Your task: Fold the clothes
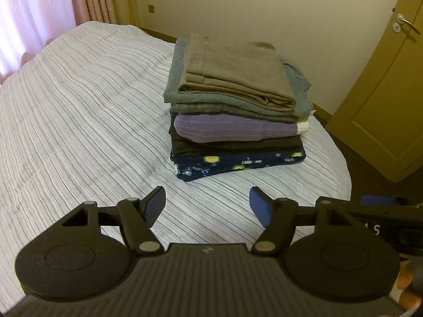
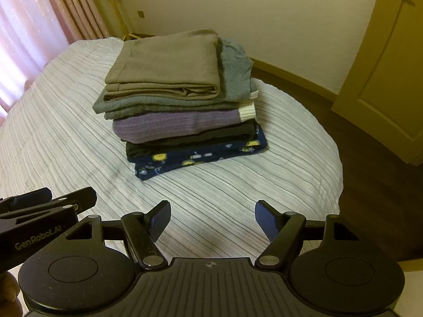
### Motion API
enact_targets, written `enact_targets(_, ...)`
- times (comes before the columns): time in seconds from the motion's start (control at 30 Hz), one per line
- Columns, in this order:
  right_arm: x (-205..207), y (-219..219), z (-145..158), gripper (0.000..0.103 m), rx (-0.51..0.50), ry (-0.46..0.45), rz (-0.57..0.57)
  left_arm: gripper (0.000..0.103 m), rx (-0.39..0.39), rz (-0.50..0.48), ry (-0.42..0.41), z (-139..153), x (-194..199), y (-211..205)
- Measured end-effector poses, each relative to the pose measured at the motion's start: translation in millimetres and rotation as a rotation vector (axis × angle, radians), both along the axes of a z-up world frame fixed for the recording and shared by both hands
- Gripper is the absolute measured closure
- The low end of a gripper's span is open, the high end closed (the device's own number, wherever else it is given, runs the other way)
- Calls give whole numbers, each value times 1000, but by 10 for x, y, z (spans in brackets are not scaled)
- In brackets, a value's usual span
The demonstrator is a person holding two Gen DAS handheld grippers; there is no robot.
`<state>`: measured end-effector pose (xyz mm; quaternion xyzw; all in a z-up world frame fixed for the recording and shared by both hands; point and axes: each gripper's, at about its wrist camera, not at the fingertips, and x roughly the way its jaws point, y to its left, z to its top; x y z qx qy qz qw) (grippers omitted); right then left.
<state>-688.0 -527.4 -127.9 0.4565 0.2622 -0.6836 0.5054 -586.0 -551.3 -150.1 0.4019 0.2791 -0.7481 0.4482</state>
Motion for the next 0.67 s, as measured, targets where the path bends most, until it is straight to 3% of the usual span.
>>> enact_targets(0.27, -2, -58, -19, 29, 5, 0, -1, 36, 3, -4, 8, -25, -38, -84)
enact_targets(0.67, 10, -15, 102, 29, -25, 15, -6, 37, -63, -11, 57, 191, 10, 35)
